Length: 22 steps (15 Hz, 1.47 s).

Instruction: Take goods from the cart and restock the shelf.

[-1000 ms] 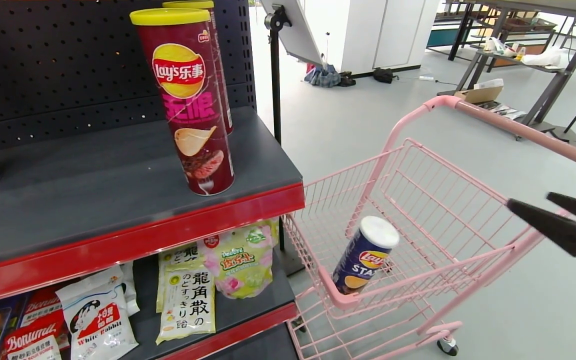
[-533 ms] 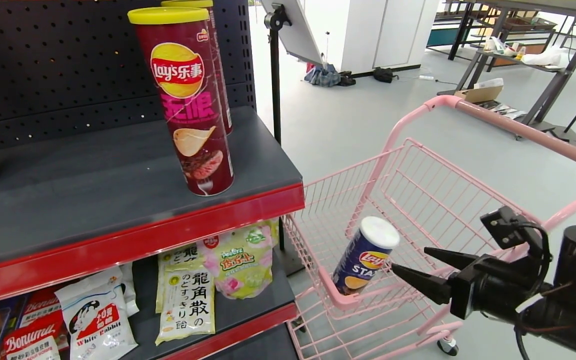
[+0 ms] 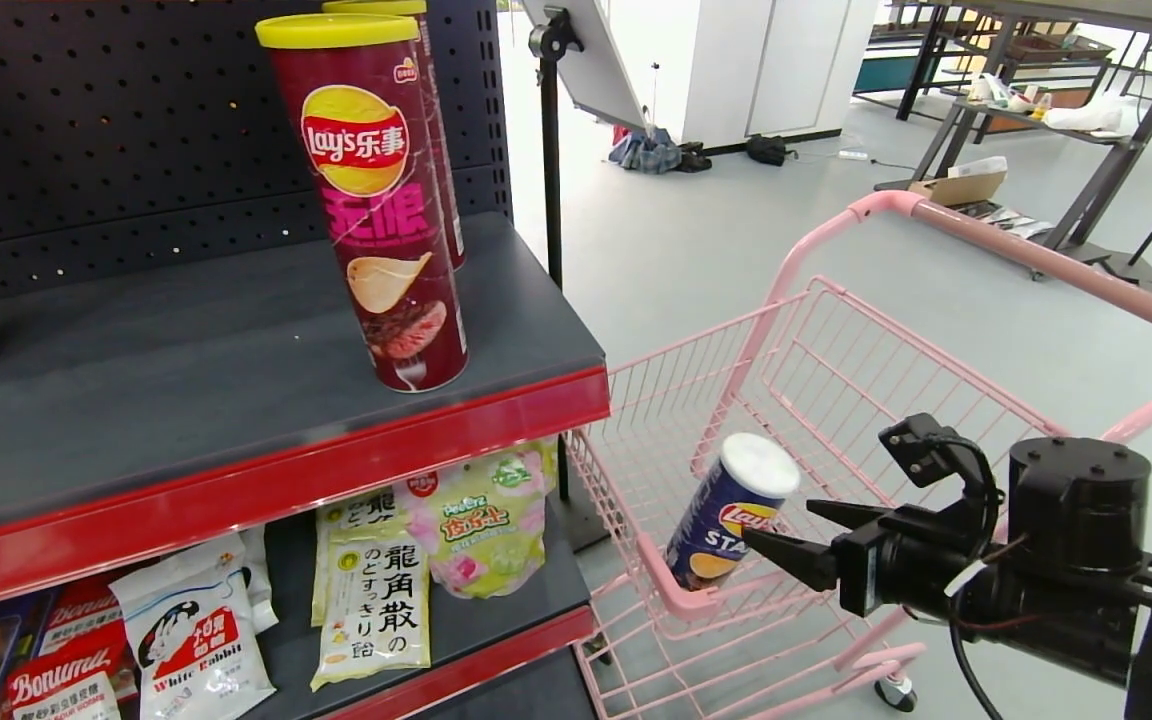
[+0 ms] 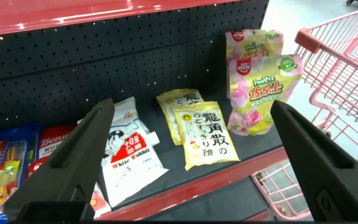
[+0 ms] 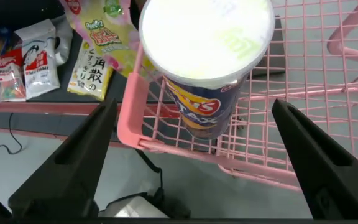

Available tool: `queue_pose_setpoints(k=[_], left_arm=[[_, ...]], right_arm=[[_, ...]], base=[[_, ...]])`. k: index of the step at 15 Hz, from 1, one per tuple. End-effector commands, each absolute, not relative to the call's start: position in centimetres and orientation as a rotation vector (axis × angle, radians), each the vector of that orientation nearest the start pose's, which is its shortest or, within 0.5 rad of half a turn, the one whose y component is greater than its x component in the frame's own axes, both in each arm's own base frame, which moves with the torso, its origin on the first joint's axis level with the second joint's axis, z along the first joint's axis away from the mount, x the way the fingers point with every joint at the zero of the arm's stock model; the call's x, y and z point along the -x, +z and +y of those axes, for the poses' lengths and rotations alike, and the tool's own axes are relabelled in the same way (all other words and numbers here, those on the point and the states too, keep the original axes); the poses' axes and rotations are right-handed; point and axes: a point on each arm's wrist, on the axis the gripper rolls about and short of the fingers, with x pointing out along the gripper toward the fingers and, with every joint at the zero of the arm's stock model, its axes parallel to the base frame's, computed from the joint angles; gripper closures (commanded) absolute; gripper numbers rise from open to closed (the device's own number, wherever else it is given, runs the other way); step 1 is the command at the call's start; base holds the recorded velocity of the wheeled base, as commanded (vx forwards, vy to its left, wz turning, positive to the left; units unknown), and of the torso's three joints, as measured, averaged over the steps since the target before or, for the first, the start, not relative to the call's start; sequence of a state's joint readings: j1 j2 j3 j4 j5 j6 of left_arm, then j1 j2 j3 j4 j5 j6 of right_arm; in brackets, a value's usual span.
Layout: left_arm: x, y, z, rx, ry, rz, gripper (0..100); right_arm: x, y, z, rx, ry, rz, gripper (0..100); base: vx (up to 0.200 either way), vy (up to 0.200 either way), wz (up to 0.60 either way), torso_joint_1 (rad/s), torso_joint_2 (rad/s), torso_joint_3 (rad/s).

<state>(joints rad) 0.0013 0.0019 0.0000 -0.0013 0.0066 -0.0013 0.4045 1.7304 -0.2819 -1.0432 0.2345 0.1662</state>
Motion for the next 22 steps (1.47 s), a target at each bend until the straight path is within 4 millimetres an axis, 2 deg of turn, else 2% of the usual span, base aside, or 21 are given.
queue_pose_setpoints(k=[1,15,21,22], left_arm=[[2.3,7.6,0.0,0.002,0.009,0.0,0],[2.3,7.6,0.0,0.002,0.008,0.0,0],[2.3,7.6,0.0,0.0,0.008,0.0,0],[2.3,7.6,0.0,0.002,0.008,0.0,0]], right_arm=[[-22.5,8.3,10.2,-0.121,0.591,0.491,0],[-27.6,6.7,12.5,-0.126,0.588,0.481,0],[-29.0,6.5,13.8,-0.125,0.602,0.444,0],[-29.1,6.4,13.9,-0.129,0.602,0.444,100]], base=[[0.0,0.0,0.0,0.0,0.0,0.0],[0.0,0.0,0.0,0.0,0.0,0.0],[0.0,0.0,0.0,0.0,0.0,0.0],[0.0,0.0,0.0,0.0,0.0,0.0]])
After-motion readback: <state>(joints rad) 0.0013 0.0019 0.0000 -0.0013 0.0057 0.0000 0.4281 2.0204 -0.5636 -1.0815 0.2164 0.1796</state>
